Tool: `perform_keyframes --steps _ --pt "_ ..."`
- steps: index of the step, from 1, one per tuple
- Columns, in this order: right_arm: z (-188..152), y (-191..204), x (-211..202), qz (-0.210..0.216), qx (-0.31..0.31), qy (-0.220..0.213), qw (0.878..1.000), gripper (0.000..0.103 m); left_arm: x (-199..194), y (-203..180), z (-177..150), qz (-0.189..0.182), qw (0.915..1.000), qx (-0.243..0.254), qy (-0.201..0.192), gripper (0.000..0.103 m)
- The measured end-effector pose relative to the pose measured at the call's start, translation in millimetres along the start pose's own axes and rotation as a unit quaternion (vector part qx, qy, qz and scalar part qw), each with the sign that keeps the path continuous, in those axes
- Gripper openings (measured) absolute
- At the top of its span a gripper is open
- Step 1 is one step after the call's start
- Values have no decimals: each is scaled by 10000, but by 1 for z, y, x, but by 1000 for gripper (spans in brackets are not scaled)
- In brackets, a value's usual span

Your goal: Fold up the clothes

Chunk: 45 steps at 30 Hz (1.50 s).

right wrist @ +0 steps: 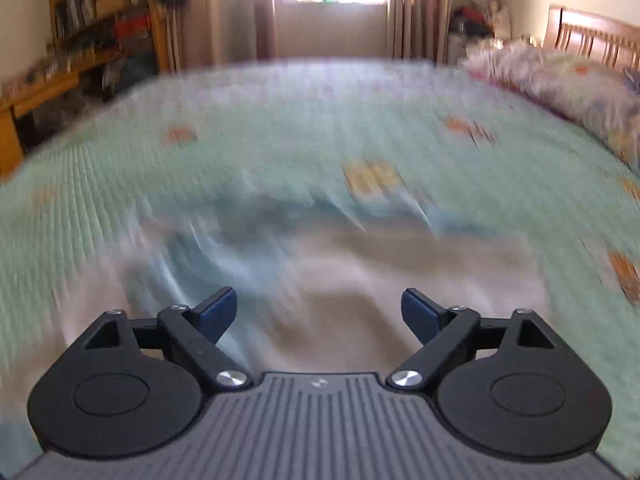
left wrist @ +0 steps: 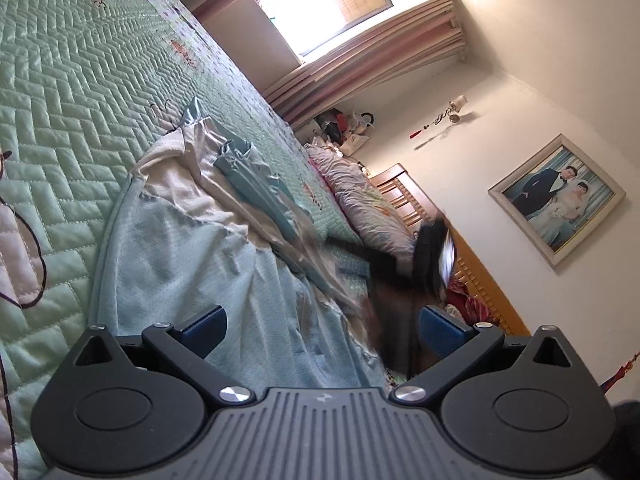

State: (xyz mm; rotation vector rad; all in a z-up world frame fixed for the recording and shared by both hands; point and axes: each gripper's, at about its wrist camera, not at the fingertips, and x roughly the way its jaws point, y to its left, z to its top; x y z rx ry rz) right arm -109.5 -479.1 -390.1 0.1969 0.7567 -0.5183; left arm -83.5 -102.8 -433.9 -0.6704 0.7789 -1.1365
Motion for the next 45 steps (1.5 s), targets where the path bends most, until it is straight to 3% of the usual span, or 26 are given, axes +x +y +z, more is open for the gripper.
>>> perform_keyframes --steps 1,3,5,6,7,9,12,14,19,22,29,34,39,45 --pt "-14 -10 -4 -186 67 59 9998 88 0 0 -1 54 10000 23 -9 102" --pt "-36 -34 -34 -207 591 -561 9965 89 1 -2 -5 163 9998 76 -16 102" --pt "-56 -54 -59 -290 1214 -1126 9858 93 1 -6 -8 223 9996 165 22 102" --pt "-58 -59 -56 -371 1342 -1028 9849 95 1 -9 -10 241 9995 214 52 102" --pt "-59 -61 -45 -364 1198 -634 9901 95 0 -14 -12 269 9992 269 78 102" --pt "-58 -63 -27 -229 552 31 9982 92 -2 -27 -17 398 9981 463 117 102" --pt "-67 -69 -59 -347 756 -532 9951 93 -9 -45 -30 576 9962 631 175 102" --pt "-83 -72 -81 39 1007 -664 9927 93 -12 -52 -39 762 9948 630 242 102" --pt "-126 -58 -120 480 782 -443 9948 93 -23 -64 -54 1135 9907 651 377 102" --pt "-158 -55 -129 486 550 23 9973 93 -32 -65 -63 1695 9818 722 452 102" --pt "-192 -72 -173 800 821 -436 9925 93 -64 -72 -65 1942 9781 702 253 102" --pt "-179 -81 -181 1560 1419 -695 9750 93 -81 -86 -53 1969 9751 1020 94 102" --pt "-170 -85 -164 2698 1988 -548 9406 93 -84 -80 -29 1885 9775 951 -27 102" --pt "-148 -88 -129 3809 2562 -335 8878 93 -49 -64 11 1501 9869 573 151 102"
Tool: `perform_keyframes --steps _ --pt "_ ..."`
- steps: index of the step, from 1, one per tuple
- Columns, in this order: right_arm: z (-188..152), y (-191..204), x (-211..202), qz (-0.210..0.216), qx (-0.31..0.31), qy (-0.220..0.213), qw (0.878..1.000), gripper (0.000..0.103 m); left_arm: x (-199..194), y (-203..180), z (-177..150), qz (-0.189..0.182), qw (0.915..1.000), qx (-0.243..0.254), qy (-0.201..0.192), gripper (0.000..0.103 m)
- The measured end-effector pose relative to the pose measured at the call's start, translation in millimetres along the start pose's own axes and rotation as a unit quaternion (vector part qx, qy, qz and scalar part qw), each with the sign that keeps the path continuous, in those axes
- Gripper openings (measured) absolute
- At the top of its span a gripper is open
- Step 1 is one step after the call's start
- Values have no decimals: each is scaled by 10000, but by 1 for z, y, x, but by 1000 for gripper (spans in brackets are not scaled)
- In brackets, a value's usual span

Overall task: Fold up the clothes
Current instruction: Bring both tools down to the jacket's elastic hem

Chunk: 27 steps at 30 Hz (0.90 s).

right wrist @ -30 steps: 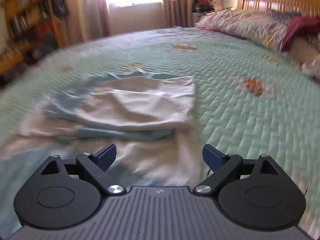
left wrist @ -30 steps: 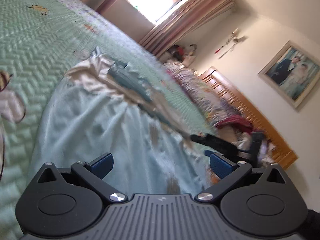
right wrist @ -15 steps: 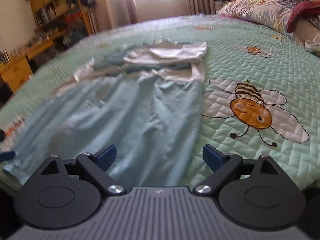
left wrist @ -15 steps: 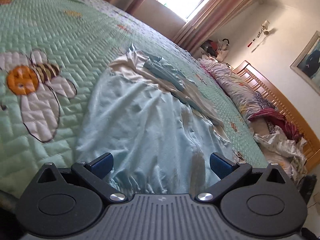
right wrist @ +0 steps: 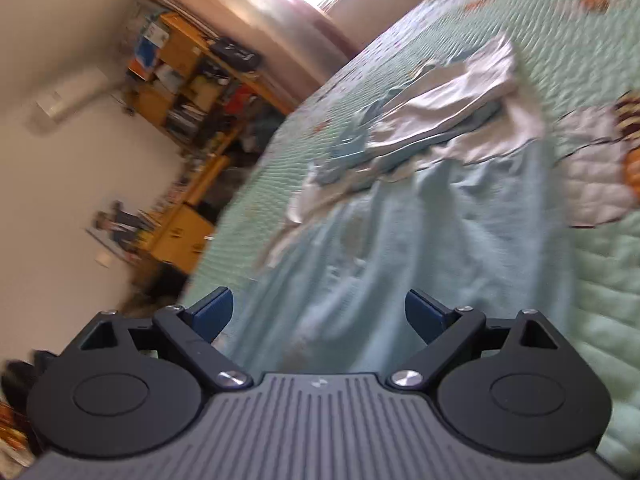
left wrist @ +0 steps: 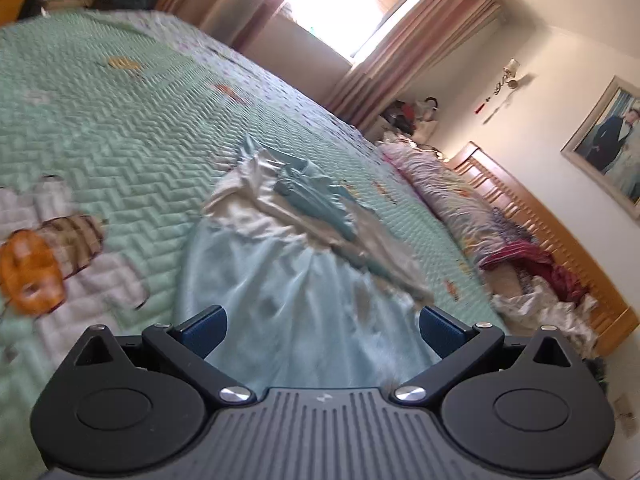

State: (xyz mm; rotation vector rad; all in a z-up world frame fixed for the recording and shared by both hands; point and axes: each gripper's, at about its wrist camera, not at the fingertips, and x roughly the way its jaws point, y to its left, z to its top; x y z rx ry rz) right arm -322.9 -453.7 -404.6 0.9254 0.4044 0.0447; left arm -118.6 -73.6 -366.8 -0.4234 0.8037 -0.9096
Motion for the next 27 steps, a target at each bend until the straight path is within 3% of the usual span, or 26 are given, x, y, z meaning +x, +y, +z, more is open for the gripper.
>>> perform_keyframes --steps 4,9,15,17,20,23,27 --pt "20 3 16 365 543 47 9979 93 20 -6 21 0 9993 -131 350 102" --pt "26 19 17 190 709 -18 9973 93 16 -19 27 -87 9981 192 572 102" --pt "-1 40 -31 331 530 -327 9975 93 -22 -31 -8 -268 9990 347 123 102" --pt "-7 50 -51 106 495 -281 9983 93 -37 -37 -22 -380 9990 177 143 102" --pt "-10 66 -83 65 362 -90 9993 93 -60 -49 -36 -424 9977 522 81 102" --pt "-5 70 -97 100 269 -113 9995 93 -77 -50 -43 -340 9978 561 56 102" --pt "-9 56 -98 70 873 60 9961 93 -94 -48 -53 13 9978 654 79 102"
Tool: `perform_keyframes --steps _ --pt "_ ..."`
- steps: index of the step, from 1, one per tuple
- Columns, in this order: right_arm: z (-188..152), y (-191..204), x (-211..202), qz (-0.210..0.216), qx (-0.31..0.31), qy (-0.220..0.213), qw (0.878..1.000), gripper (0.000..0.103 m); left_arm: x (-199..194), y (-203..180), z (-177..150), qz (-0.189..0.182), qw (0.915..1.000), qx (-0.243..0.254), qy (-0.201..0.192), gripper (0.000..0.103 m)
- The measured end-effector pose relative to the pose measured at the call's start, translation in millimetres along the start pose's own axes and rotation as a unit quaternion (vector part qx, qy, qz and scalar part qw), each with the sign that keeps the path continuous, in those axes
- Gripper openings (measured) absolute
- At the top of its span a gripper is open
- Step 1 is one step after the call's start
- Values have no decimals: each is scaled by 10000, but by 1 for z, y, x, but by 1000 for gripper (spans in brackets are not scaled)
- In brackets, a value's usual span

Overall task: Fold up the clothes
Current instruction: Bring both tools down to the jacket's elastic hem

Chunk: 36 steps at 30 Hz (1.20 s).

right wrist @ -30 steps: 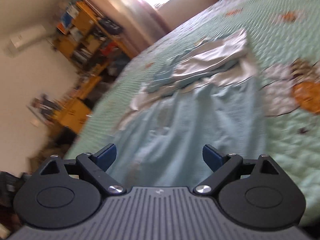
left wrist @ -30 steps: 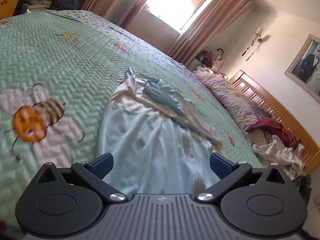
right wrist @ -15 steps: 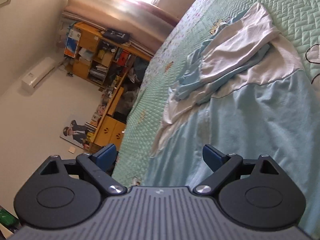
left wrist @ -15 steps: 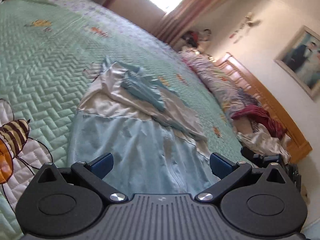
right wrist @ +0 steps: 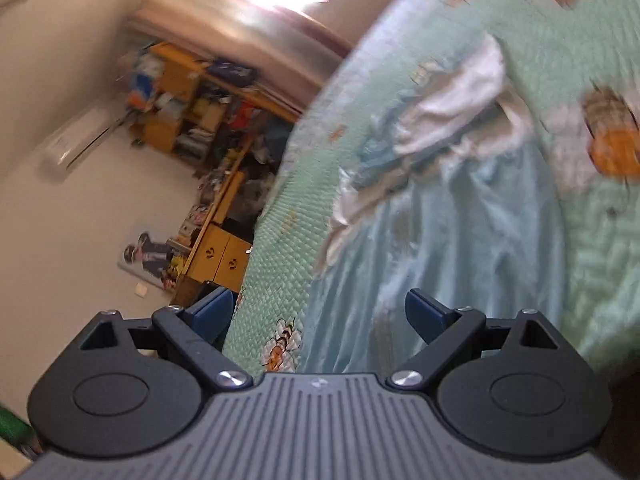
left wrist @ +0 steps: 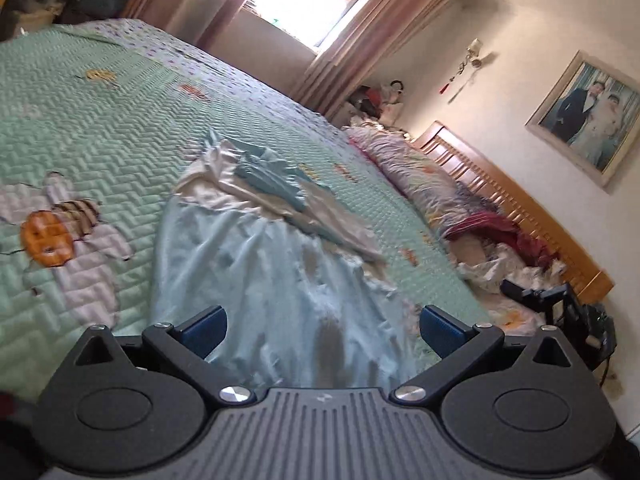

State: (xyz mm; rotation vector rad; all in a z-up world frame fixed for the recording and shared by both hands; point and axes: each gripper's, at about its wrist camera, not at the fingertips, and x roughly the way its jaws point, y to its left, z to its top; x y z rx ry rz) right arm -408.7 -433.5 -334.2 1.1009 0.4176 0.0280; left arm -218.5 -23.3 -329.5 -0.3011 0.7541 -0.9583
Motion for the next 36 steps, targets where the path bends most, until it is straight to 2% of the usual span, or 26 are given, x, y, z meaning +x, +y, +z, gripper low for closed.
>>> perform_keyframes --steps 3,9,17,21,26,36 --pt "-9 -10 -1 -299 38 188 9994 93 -4 6 -5 260 9996 -37 133 102" --pt "-18 -43 -10 -580 339 430 9968 93 3 28 -11 303 9980 -336 430 102" --pt "-25 -92 -22 -488 913 507 9933 93 25 65 -15 91 9907 -1138 741 102" --pt "-30 -107 -22 -498 1013 519 9923 93 39 81 -12 -148 9835 -1584 863 102" --pt "-38 -123 -20 -563 1200 582 9895 93 56 94 -17 -259 9730 -2064 999 102" --pt "-51 -125 -7 -562 1063 740 9900 91 76 88 -23 -217 9730 -1978 1168 102"
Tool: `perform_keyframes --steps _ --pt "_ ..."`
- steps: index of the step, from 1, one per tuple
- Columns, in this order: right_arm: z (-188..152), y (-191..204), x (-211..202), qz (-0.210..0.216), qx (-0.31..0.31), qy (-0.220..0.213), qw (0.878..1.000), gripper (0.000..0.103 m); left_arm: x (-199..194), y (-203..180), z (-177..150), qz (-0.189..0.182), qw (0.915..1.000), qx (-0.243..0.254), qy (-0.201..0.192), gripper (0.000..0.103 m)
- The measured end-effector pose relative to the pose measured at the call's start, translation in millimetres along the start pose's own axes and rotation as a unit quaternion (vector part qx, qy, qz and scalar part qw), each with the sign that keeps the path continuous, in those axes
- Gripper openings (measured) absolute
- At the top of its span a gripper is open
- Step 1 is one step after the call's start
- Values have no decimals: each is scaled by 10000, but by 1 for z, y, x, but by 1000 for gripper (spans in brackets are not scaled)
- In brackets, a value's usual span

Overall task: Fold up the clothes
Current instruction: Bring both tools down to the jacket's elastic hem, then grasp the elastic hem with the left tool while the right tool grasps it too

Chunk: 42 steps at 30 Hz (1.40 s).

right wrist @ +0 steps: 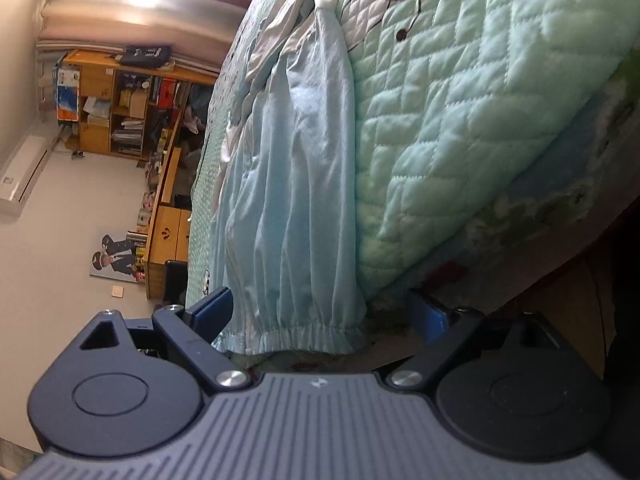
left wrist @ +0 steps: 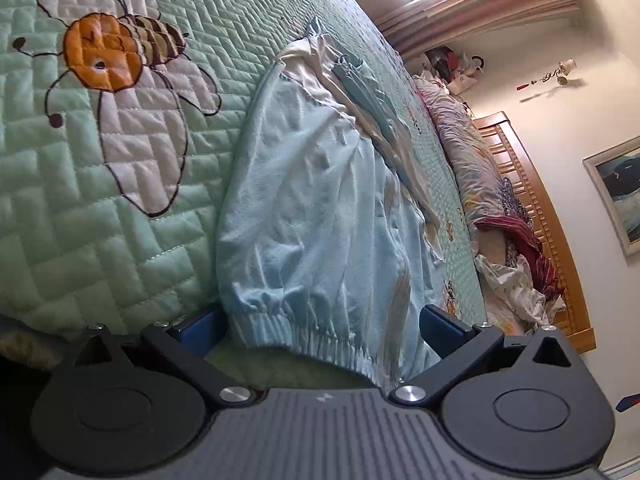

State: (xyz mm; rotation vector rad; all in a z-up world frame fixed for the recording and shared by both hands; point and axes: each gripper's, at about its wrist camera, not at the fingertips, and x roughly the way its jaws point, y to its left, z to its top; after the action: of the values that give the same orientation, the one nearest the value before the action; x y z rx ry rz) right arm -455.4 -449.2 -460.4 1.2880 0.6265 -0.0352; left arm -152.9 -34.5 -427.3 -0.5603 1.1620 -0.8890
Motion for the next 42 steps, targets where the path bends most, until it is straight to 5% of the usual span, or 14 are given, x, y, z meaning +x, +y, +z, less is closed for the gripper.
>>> perform_keyframes --steps 10,13,17,22,24,28,30,34,42 --pt "-2 1 6 -210 -142 35 9997 77 8 -6 -4 128 9996 265 -11 78" --pt "-3 5 8 -252 -217 52 9994 74 8 -4 -4 152 9995 271 -32 65" --pt "-4 6 11 -406 -297 127 9987 55 7 2 -4 273 9994 225 -64 43" --pt "-8 9 13 -466 -354 204 9981 46 7 5 -4 307 9993 191 -102 45" --pt "-10 11 14 -504 -409 225 9976 31 7 4 -5 340 9991 209 -116 51" --pt "-12 19 12 -482 -545 206 9971 21 7 3 -5 407 9988 245 -144 56" --pt "-14 23 10 -470 -597 176 9970 19 7 3 -6 441 9986 263 -158 51" --pt "-17 30 5 -354 -629 35 9974 17 7 2 -6 508 9981 299 -186 13" --pt "-6 47 -14 237 -498 -411 9976 15 -5 -14 -4 276 9969 471 -572 9"
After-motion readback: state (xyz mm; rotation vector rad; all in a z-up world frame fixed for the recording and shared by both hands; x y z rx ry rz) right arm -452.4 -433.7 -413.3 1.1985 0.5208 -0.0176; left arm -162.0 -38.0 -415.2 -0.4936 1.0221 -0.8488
